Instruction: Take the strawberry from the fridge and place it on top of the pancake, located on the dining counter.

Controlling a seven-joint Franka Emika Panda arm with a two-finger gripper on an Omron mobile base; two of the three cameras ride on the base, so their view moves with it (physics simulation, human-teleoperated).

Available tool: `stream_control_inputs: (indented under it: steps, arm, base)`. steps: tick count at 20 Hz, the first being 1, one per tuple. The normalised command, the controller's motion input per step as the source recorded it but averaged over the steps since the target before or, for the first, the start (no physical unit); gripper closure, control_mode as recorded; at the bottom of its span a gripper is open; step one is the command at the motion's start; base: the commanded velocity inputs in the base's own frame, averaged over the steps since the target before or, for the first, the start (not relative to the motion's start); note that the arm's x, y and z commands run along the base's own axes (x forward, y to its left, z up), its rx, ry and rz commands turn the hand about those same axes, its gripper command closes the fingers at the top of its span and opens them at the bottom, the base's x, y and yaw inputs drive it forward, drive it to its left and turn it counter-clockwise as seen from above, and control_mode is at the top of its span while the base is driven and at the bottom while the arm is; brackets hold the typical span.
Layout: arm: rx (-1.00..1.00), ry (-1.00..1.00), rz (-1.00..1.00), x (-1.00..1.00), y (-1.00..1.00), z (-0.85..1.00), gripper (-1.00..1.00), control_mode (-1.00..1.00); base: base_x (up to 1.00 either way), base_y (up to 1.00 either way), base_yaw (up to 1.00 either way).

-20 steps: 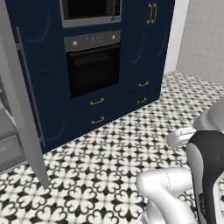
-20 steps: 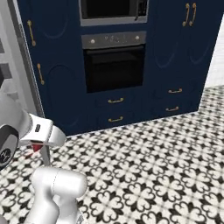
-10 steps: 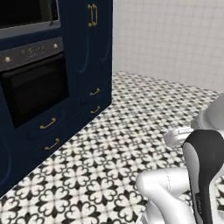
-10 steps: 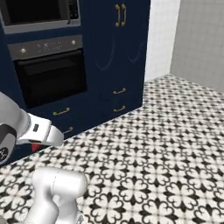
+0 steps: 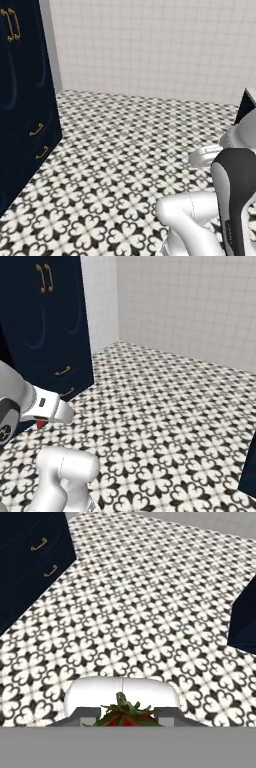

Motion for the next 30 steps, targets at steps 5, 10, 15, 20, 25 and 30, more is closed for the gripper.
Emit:
stream_control_inputs:
  steps: [5, 10, 15, 20, 25, 30]
  arm:
    - [0.00, 0.00, 0.00, 0.00, 0.00, 0.00, 1.00, 1.00]
    - [0.00, 0.00, 0.00, 0.00, 0.00, 0.00, 1.00, 1.00]
    - [0.00, 0.00, 0.00, 0.00, 0.00, 0.00, 1.00, 1.00]
    - [0.00, 0.00, 0.00, 0.00, 0.00, 0.00, 1.00, 1.00]
    - [0.00, 0.00, 0.00, 0.00, 0.00, 0.00, 1.00, 1.00]
    - [0.00, 0.00, 0.00, 0.00, 0.00, 0.00, 1.00, 1.00]
  base:
    - [0.97, 0.00, -0.53]
    - [1.00, 0.18, -0.31]
    - [1.00, 0.30, -0.19]
    - [1.00, 0.47, -0.22]
    - [1.00, 0.47, -0.26]
    - [1.00, 0.22, -0.30]
